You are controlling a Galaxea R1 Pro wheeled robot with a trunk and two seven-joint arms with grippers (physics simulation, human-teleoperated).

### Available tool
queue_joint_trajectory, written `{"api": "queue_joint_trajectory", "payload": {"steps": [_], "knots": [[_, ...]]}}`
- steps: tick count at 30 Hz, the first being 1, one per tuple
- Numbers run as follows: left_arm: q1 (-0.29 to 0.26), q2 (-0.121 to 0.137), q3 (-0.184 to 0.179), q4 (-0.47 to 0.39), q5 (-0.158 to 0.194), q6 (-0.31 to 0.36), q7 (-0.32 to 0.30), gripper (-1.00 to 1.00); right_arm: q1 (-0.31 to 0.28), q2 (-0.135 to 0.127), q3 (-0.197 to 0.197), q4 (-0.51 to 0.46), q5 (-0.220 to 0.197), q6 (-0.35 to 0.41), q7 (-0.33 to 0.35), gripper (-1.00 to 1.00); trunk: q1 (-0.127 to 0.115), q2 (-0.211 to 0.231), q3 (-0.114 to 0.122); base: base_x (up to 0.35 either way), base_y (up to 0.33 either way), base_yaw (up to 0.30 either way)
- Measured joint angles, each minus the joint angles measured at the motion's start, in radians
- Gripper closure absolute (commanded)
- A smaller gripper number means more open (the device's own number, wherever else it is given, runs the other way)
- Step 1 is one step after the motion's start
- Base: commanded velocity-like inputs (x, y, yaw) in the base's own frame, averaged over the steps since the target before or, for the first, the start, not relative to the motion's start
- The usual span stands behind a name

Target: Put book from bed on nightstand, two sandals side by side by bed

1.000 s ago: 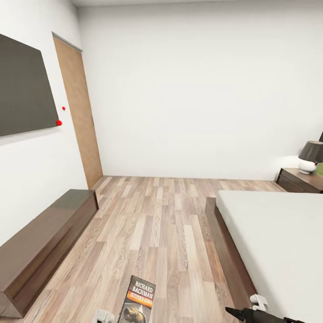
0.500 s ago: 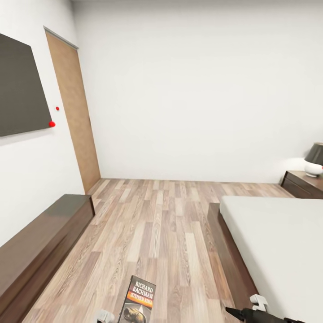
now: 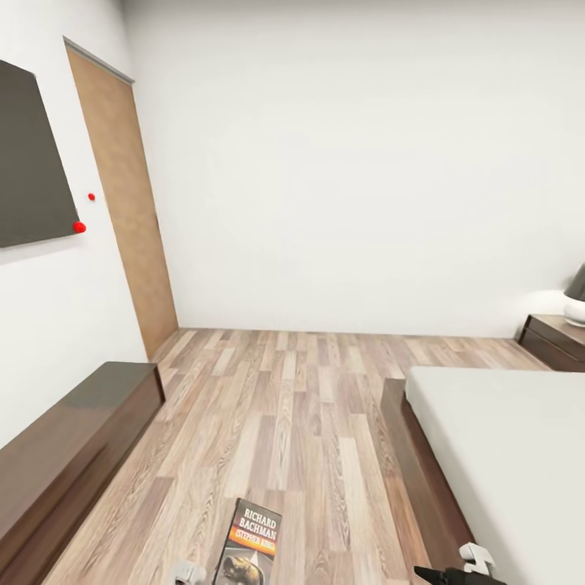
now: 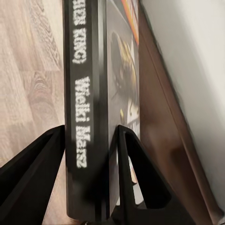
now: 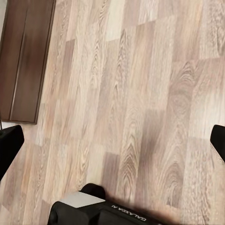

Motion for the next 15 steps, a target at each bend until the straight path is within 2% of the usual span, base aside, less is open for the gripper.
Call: {"api": "queue_joint_trajectory", "payload": {"steps": [12, 15], "knots": [[0.000, 0.000, -0.001, -0.001, -0.001, 0.000, 0.000, 1.00, 0.000, 0.000, 0.000, 0.000, -0.001, 0.000, 0.000, -1.00, 0.000, 0.000, 0.000, 0.328, 0.000, 0.000], [0.000, -0.008, -0.006, 0.000, -0.003, 0.000, 0.001, 1.00, 0.000, 0.000, 0.000, 0.000, -0.001, 0.000, 0.000, -1.00, 0.000, 0.000, 0.000, 0.328, 0.000, 0.000]]}}
